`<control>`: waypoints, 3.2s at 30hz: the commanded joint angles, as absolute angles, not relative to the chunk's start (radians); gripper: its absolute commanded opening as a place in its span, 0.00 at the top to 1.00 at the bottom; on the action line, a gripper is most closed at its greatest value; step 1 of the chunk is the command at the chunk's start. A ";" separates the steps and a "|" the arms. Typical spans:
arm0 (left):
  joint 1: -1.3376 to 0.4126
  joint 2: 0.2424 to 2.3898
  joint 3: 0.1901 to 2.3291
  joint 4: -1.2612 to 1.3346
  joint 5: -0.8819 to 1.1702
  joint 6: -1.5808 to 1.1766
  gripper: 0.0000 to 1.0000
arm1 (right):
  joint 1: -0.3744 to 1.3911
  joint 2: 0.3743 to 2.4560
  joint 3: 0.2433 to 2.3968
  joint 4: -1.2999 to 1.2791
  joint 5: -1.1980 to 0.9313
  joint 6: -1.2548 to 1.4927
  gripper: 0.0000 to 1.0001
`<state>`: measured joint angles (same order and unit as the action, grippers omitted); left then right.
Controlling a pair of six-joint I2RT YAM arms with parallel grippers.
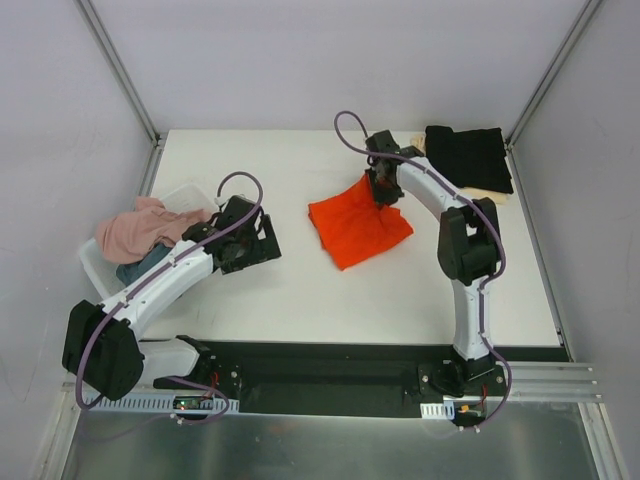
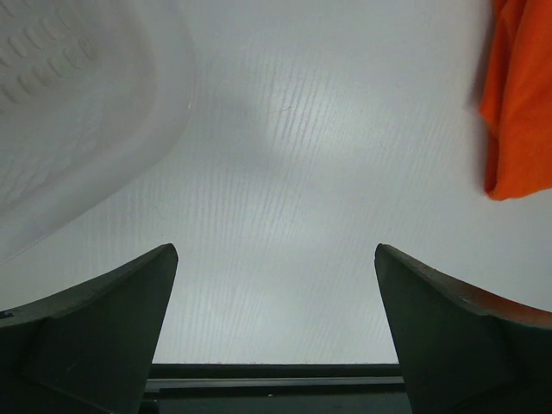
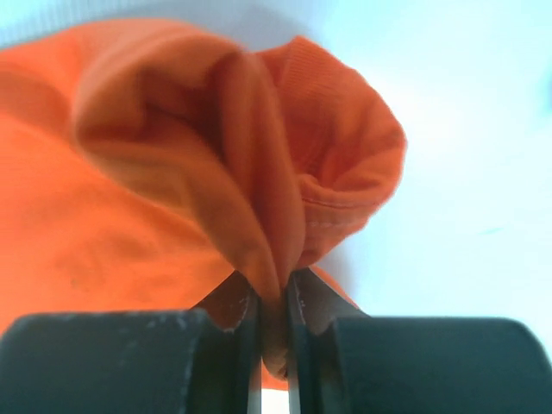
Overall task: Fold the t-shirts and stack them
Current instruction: Put the neatly folded tshirt into the corner of the board with the right arm
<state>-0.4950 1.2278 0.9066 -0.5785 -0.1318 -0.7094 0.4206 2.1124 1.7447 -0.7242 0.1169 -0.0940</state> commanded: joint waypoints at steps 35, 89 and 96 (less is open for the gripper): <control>-0.457 1.250 0.989 -0.606 -0.087 -0.753 0.01 | 0.250 2.176 2.247 -0.317 0.723 -0.517 0.90; -0.456 1.545 1.210 -0.652 -0.052 -0.687 0.01 | -0.141 2.379 2.330 -0.292 0.289 -0.233 0.74; -0.456 1.563 1.226 -0.655 -0.029 -0.684 0.01 | -0.146 2.430 2.327 -0.262 0.175 -0.264 0.39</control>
